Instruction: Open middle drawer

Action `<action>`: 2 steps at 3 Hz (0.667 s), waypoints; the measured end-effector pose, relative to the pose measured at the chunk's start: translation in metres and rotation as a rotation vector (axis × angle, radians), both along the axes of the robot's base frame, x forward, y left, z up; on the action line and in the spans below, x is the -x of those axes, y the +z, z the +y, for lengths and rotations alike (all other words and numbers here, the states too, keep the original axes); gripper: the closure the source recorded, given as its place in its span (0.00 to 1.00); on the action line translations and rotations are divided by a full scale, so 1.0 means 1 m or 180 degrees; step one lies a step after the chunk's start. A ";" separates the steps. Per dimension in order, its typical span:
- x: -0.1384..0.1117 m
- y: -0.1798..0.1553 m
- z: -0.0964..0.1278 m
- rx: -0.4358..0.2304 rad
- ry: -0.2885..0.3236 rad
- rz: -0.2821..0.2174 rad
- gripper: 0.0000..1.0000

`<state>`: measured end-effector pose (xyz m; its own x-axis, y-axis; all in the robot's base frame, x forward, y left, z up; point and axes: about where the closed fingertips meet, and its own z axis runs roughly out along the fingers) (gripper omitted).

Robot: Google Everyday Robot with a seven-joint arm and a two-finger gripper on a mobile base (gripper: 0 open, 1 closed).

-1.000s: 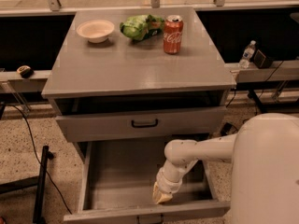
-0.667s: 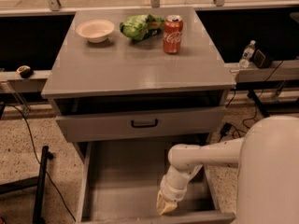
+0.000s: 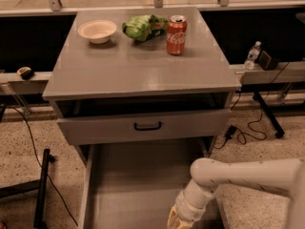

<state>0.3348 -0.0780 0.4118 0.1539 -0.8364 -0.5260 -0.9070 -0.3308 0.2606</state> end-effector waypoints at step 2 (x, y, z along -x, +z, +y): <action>-0.045 0.131 -0.021 -0.0421 -0.0576 -0.1546 0.73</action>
Offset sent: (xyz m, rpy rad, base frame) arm 0.0712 -0.0408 0.2262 0.1327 -0.7536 -0.2805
